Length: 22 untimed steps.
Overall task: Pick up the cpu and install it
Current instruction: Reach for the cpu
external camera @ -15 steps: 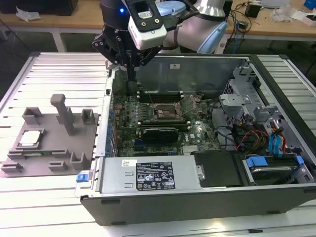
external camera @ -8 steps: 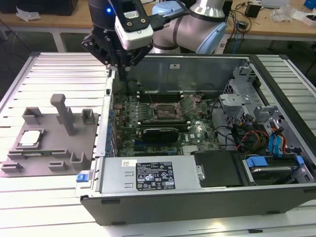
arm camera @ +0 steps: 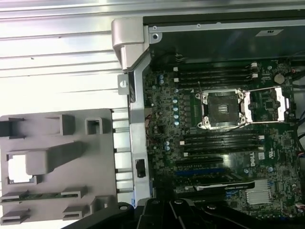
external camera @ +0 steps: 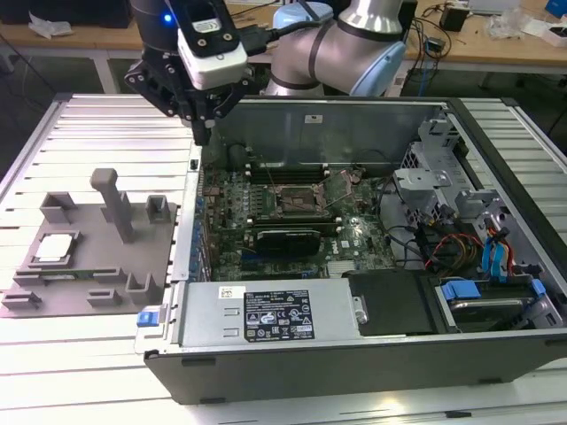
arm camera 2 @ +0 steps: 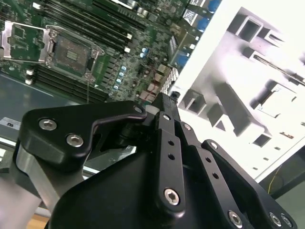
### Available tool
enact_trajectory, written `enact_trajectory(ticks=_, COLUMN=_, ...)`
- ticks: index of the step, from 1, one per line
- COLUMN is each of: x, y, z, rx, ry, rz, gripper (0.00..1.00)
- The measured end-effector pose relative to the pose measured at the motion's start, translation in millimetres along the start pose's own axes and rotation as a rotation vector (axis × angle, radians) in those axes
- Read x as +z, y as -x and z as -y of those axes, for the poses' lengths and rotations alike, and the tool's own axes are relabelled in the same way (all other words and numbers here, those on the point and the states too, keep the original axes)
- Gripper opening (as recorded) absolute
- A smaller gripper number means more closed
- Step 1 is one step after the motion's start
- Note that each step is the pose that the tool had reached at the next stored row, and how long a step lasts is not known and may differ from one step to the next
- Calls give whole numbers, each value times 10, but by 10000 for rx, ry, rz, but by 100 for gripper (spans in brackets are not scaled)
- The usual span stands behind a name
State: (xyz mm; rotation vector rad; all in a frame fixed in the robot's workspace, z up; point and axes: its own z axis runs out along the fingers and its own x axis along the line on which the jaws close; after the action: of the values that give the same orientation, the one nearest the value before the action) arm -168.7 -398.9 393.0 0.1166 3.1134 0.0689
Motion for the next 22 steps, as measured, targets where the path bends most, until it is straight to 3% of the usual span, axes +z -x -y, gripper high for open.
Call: enact_trajectory(ticks=22, x=37, y=-607, z=48, rx=0, ry=0, rz=1, gripper=11)
